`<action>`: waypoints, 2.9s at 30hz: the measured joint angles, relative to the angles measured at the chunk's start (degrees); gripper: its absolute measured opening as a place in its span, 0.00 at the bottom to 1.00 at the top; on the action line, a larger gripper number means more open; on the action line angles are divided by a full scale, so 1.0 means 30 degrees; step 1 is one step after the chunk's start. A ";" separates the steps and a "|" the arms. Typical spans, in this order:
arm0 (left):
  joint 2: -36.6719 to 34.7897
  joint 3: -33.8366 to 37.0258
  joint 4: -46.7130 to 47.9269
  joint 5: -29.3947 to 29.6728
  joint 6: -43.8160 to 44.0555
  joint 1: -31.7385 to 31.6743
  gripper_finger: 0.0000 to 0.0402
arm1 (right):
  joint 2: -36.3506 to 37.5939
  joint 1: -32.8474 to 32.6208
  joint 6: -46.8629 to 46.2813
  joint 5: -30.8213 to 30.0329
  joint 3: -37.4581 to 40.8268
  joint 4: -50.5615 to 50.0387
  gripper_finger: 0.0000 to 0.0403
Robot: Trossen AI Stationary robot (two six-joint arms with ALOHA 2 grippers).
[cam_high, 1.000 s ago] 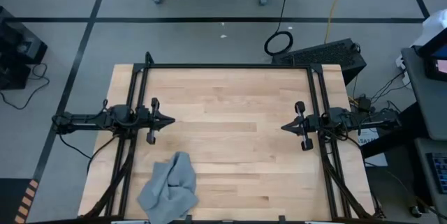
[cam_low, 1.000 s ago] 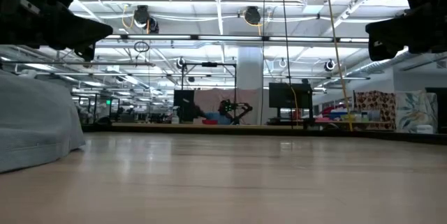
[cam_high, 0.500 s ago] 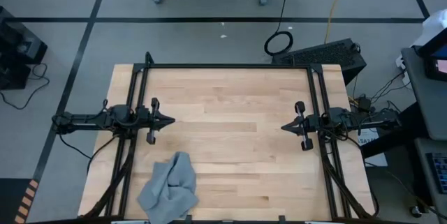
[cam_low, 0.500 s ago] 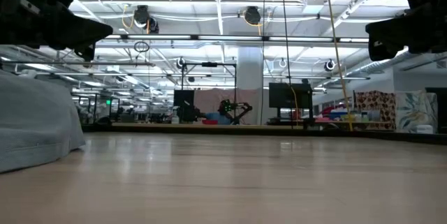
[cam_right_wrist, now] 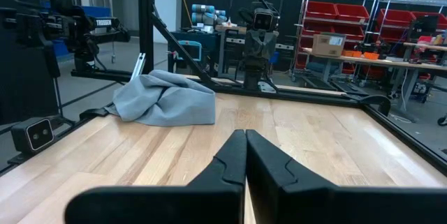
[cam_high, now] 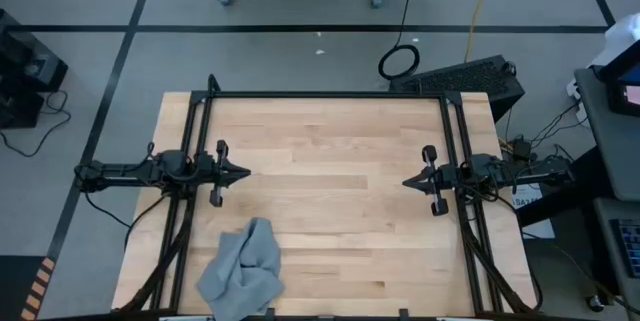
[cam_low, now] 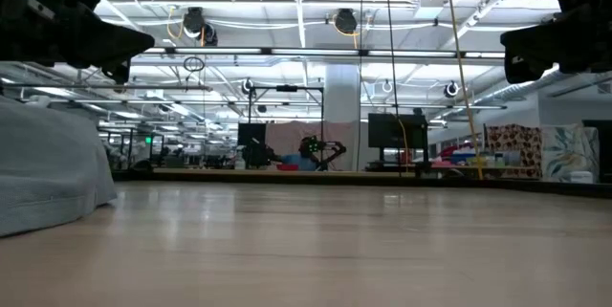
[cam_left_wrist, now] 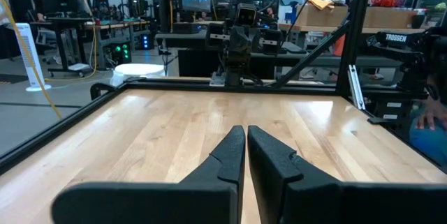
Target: Roll towel
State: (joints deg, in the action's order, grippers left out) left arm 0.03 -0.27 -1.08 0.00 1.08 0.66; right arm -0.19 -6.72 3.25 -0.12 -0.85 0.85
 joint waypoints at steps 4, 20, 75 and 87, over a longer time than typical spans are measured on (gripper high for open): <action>0.0000 0.0001 0.0000 -0.0002 0.0000 0.0001 0.07 | 0.0000 0.0001 -0.0006 0.0000 0.0004 0.0003 0.00; 0.0000 0.0003 0.0000 0.0000 0.0000 0.0001 0.07 | 0.0005 0.0006 -0.0007 0.0001 0.0004 0.0003 0.00; 0.3871 -0.9641 0.6105 0.0865 0.0662 0.0001 0.01 | 0.0007 0.0000 -0.3042 -0.0007 0.0002 0.0210 0.00; 1.1538 -1.8938 1.7341 0.2016 0.4223 0.0052 0.07 | -0.0022 0.0000 -0.5381 -0.0354 0.0000 0.0022 0.00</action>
State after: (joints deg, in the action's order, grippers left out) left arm 34.65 -57.08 50.94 6.04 13.75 0.82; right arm -0.25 -6.72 -12.90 -1.18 -0.85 0.92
